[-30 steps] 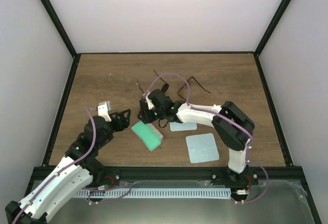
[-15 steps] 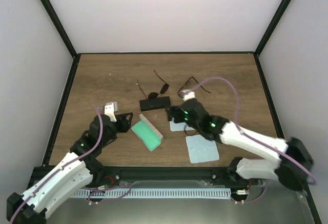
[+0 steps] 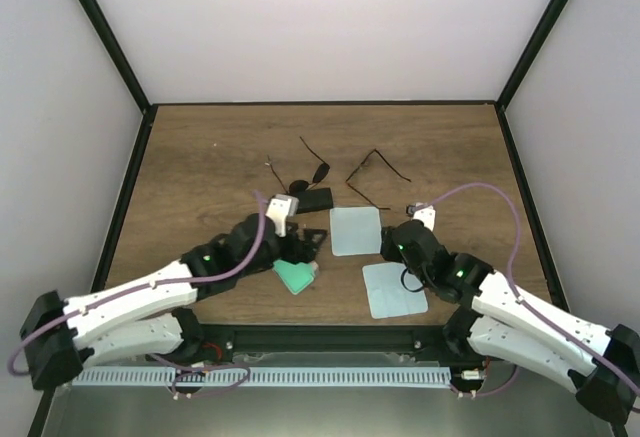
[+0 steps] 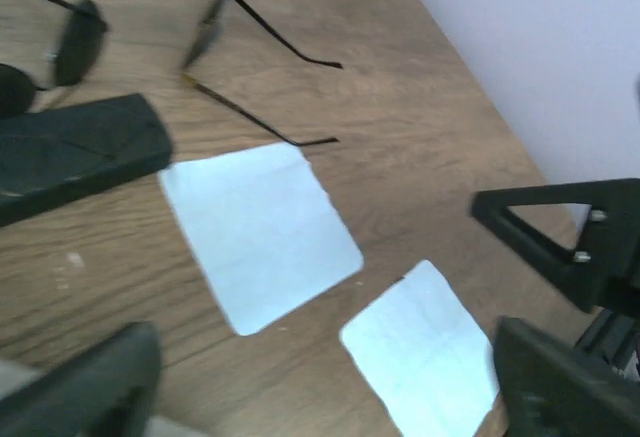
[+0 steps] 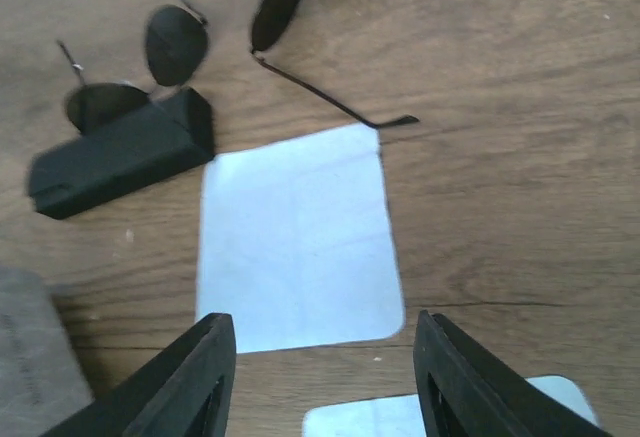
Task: Organize the sunglasses
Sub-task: Adjust the glasses cleaning cloth at the center of the board.
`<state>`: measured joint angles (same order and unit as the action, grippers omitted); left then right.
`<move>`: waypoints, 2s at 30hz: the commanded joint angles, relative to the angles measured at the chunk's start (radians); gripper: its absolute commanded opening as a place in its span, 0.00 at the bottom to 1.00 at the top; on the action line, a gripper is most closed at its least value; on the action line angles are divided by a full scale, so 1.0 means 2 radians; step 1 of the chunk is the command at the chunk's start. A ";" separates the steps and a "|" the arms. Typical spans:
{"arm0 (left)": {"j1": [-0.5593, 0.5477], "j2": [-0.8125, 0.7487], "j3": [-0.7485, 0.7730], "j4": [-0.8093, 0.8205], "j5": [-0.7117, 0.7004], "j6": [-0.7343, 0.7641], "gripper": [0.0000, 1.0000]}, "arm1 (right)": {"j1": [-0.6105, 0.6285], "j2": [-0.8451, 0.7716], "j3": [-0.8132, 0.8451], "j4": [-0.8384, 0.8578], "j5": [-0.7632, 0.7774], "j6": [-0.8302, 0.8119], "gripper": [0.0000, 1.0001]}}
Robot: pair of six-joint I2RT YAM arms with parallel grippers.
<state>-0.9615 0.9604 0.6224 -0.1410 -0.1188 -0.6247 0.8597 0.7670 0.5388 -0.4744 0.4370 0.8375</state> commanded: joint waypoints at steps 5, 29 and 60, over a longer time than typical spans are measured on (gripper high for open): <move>-0.060 0.102 0.057 0.021 -0.072 0.005 1.00 | -0.075 0.063 -0.017 0.018 -0.117 -0.039 0.60; -0.056 0.097 0.036 -0.011 -0.113 0.008 1.00 | -0.103 0.151 0.000 0.022 -0.153 -0.067 0.46; -0.035 0.099 0.044 -0.062 -0.168 -0.016 1.00 | -0.097 0.457 0.134 0.121 -0.193 -0.130 0.40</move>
<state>-1.0496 1.1419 0.7010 -0.2497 -0.4301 -0.6464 0.6579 1.7035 0.8692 -0.2047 0.1112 0.5644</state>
